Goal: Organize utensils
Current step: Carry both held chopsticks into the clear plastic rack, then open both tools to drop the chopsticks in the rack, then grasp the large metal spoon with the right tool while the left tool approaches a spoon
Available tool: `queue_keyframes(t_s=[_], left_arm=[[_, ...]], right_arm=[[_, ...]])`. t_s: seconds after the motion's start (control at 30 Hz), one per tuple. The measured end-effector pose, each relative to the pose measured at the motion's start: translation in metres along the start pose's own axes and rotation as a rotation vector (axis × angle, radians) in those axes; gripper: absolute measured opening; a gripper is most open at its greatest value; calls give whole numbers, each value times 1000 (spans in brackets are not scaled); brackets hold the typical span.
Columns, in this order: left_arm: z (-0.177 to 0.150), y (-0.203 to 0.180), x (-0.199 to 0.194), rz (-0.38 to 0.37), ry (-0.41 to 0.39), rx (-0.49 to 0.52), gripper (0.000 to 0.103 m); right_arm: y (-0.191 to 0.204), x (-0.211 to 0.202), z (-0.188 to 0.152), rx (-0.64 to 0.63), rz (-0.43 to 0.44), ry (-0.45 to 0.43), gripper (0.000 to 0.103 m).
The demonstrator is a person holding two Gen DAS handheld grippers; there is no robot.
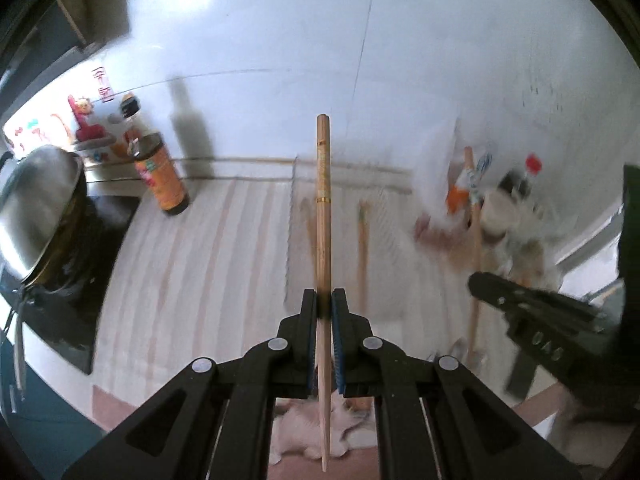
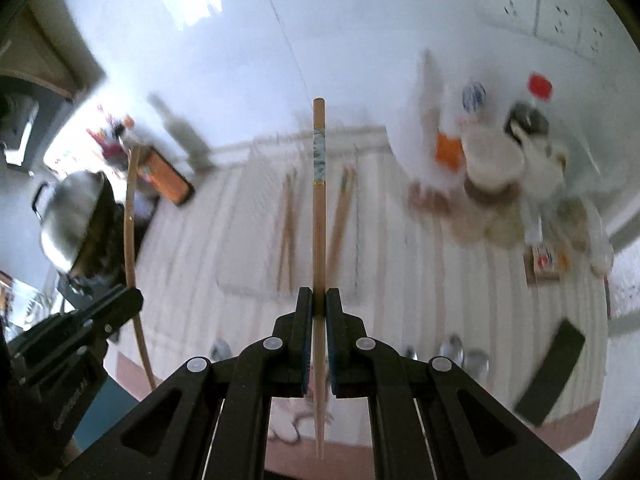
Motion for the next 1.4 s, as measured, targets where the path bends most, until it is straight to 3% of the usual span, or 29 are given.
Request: queue_keyframes(t_s=[0.23,0.47,0.6,0.77,0.87,0.97,1.03,1.1,1.17,1.2,1.23,1.37,1.4], left_arm=[[66,31,67,-140,109,-82,5],[80,41,157,-192,283,-104,5],[76,40,188,-206,345,-113,5],[71,44,192,-166,353,-123,7],[72,46,184,-106,338,-109,11],[74,51,170,-8,298,-78,30],[72,53,155,73,244,-53,60],[69,55,142,132,192,-33,74],[66,57,131,179,150,-16,87],[63,56,125,197,135,-3,101],[61,56,121,207,123,2,103],[40,50,109,261,100,41,103],[33,49,107,267,98,43,103]], right_arm=[[18,53,71,39,7,62,6],[17,136,99,81,-43,160,6],[13,171,99,93,-66,209,7],[8,192,97,132,-56,274,8],[6,190,96,127,-71,263,20],[6,181,95,104,-103,224,23],[5,170,95,82,-135,183,31],[6,160,93,46,-171,139,36],[6,147,89,12,-221,82,51],[6,142,86,-5,-239,56,66],[5,135,80,-26,-260,27,76],[-1,117,59,-48,-302,-28,86],[-2,114,53,-49,-306,-39,93]])
Point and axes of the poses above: each gripper's, at about its wrist camera, not at the fingertips, and x roughly the way its jaws point, y to its left, z to its top, the point moved 2 cm from there along x, roughly the way its jaws point, and after that the axes turned 15 degrees about x, right-handed, at the moved point
